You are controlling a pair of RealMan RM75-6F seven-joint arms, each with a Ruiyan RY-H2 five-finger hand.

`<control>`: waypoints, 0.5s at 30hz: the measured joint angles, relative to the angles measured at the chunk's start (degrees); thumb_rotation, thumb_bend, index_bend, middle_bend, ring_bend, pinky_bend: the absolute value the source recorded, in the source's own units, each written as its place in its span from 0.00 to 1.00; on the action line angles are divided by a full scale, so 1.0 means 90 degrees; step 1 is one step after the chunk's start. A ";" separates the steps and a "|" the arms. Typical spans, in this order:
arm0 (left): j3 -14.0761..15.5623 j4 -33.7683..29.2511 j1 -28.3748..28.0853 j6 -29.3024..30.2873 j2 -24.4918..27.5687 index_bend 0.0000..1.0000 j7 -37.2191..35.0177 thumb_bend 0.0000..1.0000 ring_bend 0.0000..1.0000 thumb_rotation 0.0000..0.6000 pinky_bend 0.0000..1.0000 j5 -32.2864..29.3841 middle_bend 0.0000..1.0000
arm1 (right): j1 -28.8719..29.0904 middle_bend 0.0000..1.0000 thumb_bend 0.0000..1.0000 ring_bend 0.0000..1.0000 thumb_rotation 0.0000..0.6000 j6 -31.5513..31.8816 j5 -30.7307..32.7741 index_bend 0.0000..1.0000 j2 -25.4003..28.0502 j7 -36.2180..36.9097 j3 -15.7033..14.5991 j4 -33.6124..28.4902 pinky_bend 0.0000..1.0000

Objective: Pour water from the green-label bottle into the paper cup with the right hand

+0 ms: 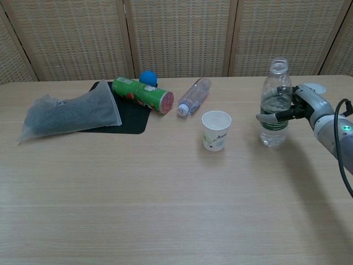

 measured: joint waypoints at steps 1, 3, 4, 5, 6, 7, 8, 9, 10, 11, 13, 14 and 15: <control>0.0004 -0.0002 0.0002 0.0000 0.0002 0.00 -0.0007 0.05 0.00 1.00 0.00 0.0006 0.00 | -0.0002 0.17 0.00 0.06 1.00 -0.0022 -0.0013 0.29 0.0015 0.0008 -0.0018 -0.0001 0.18; 0.0010 -0.0008 0.0002 -0.0007 0.0012 0.00 -0.0035 0.05 0.00 1.00 0.00 0.0014 0.00 | -0.0007 0.15 0.00 0.05 1.00 -0.0033 -0.0022 0.27 0.0035 -0.0017 -0.0035 -0.0004 0.17; 0.0011 -0.0010 0.0001 -0.0010 0.0018 0.00 -0.0043 0.05 0.00 1.00 0.00 0.0019 0.00 | -0.0011 0.14 0.00 0.04 1.00 -0.0031 -0.0024 0.26 0.0038 -0.0059 -0.0044 -0.0005 0.17; 0.0013 -0.0010 0.0001 -0.0011 0.0020 0.00 -0.0048 0.05 0.00 1.00 0.00 0.0023 0.00 | -0.0015 0.13 0.00 0.03 1.00 -0.0029 -0.0025 0.25 0.0042 -0.0093 -0.0049 -0.0011 0.16; 0.0014 -0.0012 0.0001 -0.0006 0.0024 0.00 -0.0055 0.05 0.00 1.00 0.00 0.0034 0.00 | -0.0019 0.11 0.00 0.02 1.00 -0.0025 -0.0023 0.23 0.0048 -0.0119 -0.0051 -0.0028 0.14; 0.0015 -0.0015 0.0002 -0.0002 0.0027 0.00 -0.0057 0.05 0.00 1.00 0.00 0.0042 0.00 | -0.0023 0.10 0.00 0.01 1.00 -0.0022 -0.0016 0.22 0.0060 -0.0147 -0.0050 -0.0061 0.13; 0.0018 -0.0017 0.0004 0.0001 0.0030 0.00 -0.0061 0.05 0.00 1.00 0.00 0.0048 0.00 | -0.0028 0.08 0.00 0.00 1.00 -0.0019 -0.0013 0.21 0.0073 -0.0170 -0.0049 -0.0090 0.11; 0.0023 -0.0017 0.0006 0.0003 0.0033 0.00 -0.0073 0.05 0.00 1.00 0.00 0.0057 0.00 | -0.0035 0.07 0.00 0.00 1.00 -0.0010 -0.0010 0.20 0.0092 -0.0195 -0.0048 -0.0123 0.10; 0.0026 -0.0014 0.0006 0.0001 0.0036 0.00 -0.0083 0.05 0.00 1.00 0.00 0.0063 0.00 | -0.0049 0.06 0.00 0.00 1.00 0.0006 -0.0006 0.19 0.0121 -0.0221 -0.0045 -0.0173 0.09; 0.0027 -0.0010 0.0005 -0.0003 0.0041 0.00 -0.0092 0.05 0.00 1.00 0.00 0.0067 0.00 | -0.0060 0.04 0.00 0.00 1.00 0.0016 -0.0002 0.17 0.0145 -0.0246 -0.0044 -0.0211 0.06; 0.0030 -0.0008 0.0002 -0.0008 0.0051 0.00 -0.0107 0.05 0.00 1.00 0.00 0.0077 0.00 | -0.0089 0.02 0.00 0.00 1.00 0.0021 0.0003 0.13 0.0207 -0.0303 -0.0052 -0.0293 0.02; 0.0032 -0.0007 0.0002 -0.0007 0.0053 0.00 -0.0113 0.05 0.00 1.00 0.00 0.0085 0.00 | -0.0103 0.00 0.00 0.00 1.00 0.0010 0.0003 0.09 0.0242 -0.0321 -0.0062 -0.0334 0.01; 0.0037 -0.0004 0.0005 -0.0001 0.0056 0.00 -0.0125 0.05 0.00 1.00 0.00 0.0101 0.00 | -0.0118 0.00 0.00 0.00 1.00 -0.0011 0.0000 0.05 0.0282 -0.0337 -0.0078 -0.0380 0.00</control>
